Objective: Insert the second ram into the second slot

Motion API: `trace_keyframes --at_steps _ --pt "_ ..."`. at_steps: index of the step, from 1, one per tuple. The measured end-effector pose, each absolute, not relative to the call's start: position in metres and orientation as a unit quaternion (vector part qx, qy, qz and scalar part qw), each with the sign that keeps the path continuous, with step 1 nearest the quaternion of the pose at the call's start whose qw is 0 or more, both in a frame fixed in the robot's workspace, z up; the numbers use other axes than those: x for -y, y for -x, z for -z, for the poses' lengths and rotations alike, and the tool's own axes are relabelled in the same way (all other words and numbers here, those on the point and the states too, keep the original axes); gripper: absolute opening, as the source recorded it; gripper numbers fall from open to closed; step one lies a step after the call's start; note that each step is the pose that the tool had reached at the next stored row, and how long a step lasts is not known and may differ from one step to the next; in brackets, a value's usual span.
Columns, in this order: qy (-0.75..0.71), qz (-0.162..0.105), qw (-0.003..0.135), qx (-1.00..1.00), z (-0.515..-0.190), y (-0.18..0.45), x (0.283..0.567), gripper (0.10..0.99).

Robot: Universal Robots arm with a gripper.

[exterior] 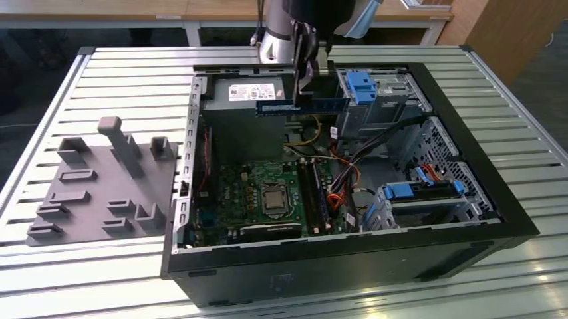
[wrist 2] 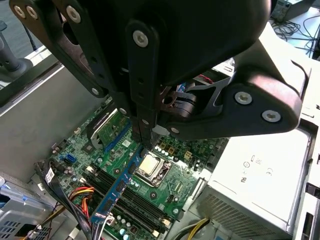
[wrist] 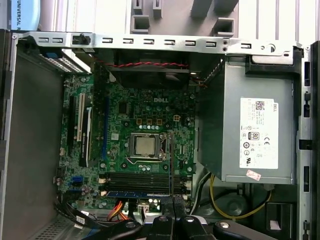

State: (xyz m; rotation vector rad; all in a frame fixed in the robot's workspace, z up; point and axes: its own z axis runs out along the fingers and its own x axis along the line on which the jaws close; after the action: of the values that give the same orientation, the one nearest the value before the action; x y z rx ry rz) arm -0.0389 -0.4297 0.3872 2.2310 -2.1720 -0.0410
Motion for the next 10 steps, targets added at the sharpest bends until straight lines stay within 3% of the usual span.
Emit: trace_keyframes --at_steps 10 --pt "-0.716 0.012 0.015 0.697 -0.3872 0.0389 0.4382 0.114"
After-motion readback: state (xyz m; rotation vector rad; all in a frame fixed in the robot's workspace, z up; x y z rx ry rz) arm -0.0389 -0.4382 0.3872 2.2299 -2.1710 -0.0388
